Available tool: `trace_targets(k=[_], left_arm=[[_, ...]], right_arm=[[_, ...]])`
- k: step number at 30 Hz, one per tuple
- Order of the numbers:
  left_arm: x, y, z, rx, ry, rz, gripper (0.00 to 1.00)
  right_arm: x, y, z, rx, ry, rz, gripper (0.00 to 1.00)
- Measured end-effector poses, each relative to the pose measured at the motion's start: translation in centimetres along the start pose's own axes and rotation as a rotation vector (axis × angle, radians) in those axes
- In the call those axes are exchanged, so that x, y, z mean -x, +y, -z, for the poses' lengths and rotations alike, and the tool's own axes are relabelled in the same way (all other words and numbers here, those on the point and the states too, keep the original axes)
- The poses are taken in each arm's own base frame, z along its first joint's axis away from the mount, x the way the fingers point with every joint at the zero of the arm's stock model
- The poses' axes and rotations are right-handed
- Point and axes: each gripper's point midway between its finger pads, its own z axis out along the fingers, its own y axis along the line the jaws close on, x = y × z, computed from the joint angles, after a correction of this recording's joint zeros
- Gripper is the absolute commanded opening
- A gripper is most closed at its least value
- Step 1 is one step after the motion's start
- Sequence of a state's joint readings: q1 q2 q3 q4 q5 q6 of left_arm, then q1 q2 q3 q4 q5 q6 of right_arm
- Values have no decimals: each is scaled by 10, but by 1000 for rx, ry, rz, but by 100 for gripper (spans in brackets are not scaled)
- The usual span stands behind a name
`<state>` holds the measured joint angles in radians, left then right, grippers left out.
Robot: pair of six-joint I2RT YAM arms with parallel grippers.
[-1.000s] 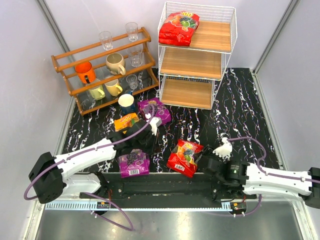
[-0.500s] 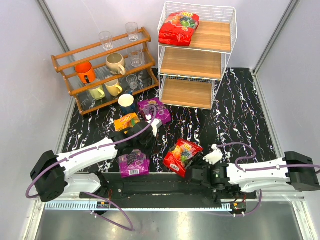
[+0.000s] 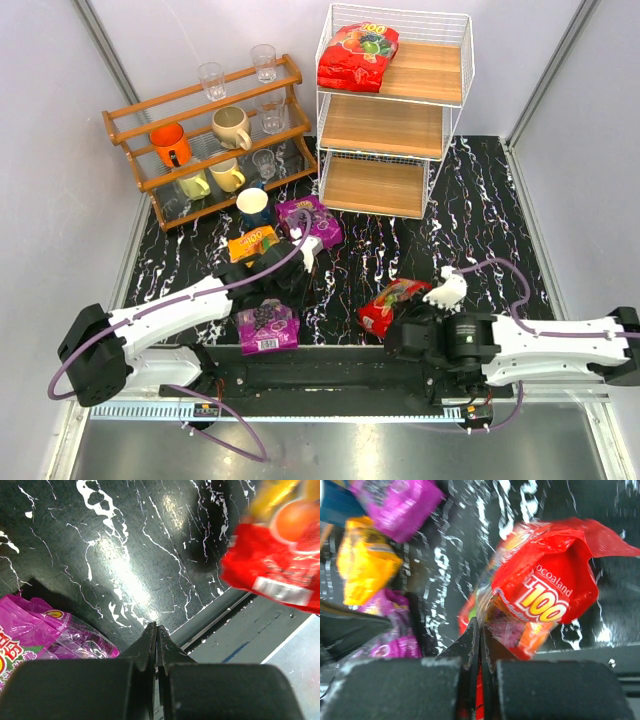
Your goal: Place and organize the candy bags onto the shelf
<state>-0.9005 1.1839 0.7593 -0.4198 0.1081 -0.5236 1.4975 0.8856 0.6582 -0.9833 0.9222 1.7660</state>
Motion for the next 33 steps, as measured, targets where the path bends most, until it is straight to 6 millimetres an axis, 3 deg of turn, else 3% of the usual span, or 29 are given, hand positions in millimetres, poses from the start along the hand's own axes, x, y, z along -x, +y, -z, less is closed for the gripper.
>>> trace_targets(k=[6,11,15,21,27,30,33], left_arm=[[13,-6,9,-4,-30,-7,0],[23,-10,16,-7,-65,-13,0],[25,-9,18,0,-71,-13,0],[27,-10,21,4,-72,-13,0],[32,-11,25,9,-91,-15,0],[35,-12,27,11,-97,-19,0],[36,-12,28,10,-98,-26,0]], right_arm=[[95,69,57,170,-154,214,0],[196,136,114,309,-354,311,0],[258,164,136,297,-498,412,0],[315,230,131,248,-605,560,0],[348,293,106,307,-604,714,0],[373,311,102,357,-617,743,0],[410,307,94,374,-657,741,0]])
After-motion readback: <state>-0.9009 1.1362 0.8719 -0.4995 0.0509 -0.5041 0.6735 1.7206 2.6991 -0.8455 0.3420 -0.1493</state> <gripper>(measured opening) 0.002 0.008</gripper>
